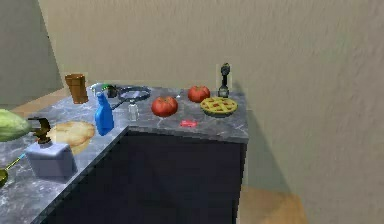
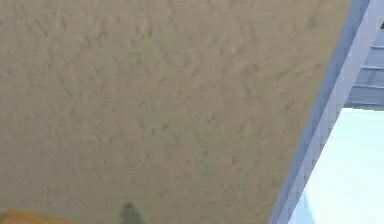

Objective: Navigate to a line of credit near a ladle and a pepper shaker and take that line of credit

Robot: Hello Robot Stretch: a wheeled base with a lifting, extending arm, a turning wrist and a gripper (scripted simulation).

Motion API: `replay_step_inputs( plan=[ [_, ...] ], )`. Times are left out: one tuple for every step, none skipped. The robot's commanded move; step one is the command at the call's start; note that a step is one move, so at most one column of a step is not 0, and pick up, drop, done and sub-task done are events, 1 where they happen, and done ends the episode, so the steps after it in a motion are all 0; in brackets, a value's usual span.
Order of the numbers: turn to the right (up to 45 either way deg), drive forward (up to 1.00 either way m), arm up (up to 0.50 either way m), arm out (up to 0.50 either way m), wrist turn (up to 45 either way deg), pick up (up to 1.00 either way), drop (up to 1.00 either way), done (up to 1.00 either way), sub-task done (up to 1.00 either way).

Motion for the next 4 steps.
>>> replay_step_inputs(
  plan=[
    [6.0,0.00,0.00,0.00,0.0,0.00,0.00,0.00,0.00],
    [0.0,0.60,0.00,0.00,0.0,0.00,0.00,0.00,0.00],
    [-45.0,0.00,0.00,0.00,0.0,0.00,0.00,0.00,0.00],
    [-45.0,0.00,0.00,0.00,0.0,0.00,0.00,0.00,0.00]
  ],
)
